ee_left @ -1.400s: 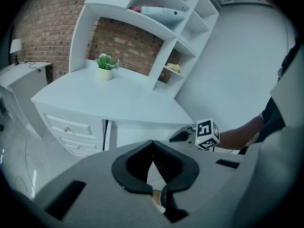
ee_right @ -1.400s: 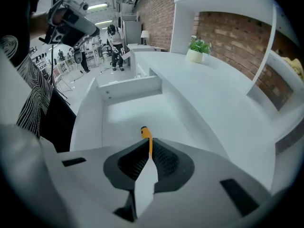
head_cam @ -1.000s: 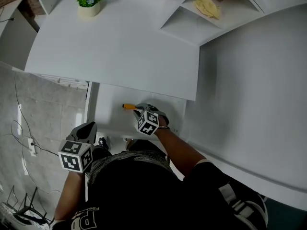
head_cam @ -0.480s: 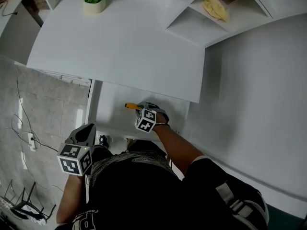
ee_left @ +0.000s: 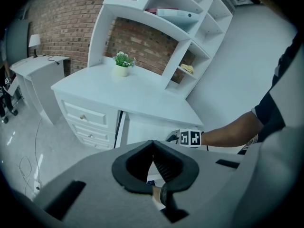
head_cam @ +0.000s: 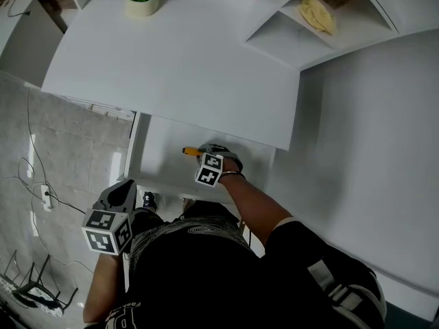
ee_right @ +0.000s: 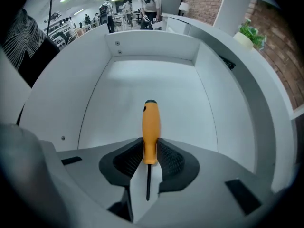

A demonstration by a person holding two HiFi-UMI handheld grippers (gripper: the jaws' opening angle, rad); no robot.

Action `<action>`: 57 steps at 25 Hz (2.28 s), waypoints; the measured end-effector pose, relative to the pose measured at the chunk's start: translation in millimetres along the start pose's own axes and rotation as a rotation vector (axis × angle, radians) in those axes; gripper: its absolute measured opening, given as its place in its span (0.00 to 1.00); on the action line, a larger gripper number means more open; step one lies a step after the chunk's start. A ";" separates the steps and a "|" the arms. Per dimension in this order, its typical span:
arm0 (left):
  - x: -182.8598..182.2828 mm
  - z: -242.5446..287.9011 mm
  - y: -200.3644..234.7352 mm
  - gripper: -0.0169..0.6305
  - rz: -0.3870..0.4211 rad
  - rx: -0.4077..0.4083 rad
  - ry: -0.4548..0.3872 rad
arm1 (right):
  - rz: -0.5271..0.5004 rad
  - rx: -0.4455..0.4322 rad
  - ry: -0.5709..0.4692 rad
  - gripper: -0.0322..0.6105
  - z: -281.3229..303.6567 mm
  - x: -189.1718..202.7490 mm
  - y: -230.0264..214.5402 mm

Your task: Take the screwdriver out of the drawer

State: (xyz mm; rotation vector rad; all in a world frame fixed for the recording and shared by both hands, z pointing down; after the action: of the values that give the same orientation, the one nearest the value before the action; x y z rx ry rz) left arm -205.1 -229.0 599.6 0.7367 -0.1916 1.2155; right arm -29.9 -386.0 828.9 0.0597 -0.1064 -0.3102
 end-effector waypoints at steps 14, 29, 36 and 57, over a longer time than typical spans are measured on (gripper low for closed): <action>-1.7 -4.5 9.2 0.05 0.004 -0.017 -0.022 | -0.042 -0.081 0.055 0.16 8.9 -3.7 0.3; -18.0 -24.0 23.5 0.05 0.054 0.005 -0.071 | 0.010 -0.045 0.149 0.16 1.9 -7.9 6.3; -29.7 -29.5 27.4 0.05 0.104 0.043 -0.093 | 0.012 0.016 0.100 0.17 -22.2 -22.7 14.0; -45.2 -51.9 -10.7 0.05 0.359 0.258 -0.111 | 0.590 0.279 -0.261 0.17 -154.8 -35.0 16.0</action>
State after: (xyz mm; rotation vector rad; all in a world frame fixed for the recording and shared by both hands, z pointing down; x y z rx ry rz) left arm -224.5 -234.4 533.0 1.0263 -0.2702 1.5597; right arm -40.6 -353.4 673.1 0.2588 -0.4165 0.2908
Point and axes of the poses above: the fingertips, and each gripper's own axes: z forward along the fingers, y to its left, x out of its underside, the point moved 3 cm from there along -z, backward along the fingers, and after that the axes turned 5 degrees about y, right-handed, at the moved point
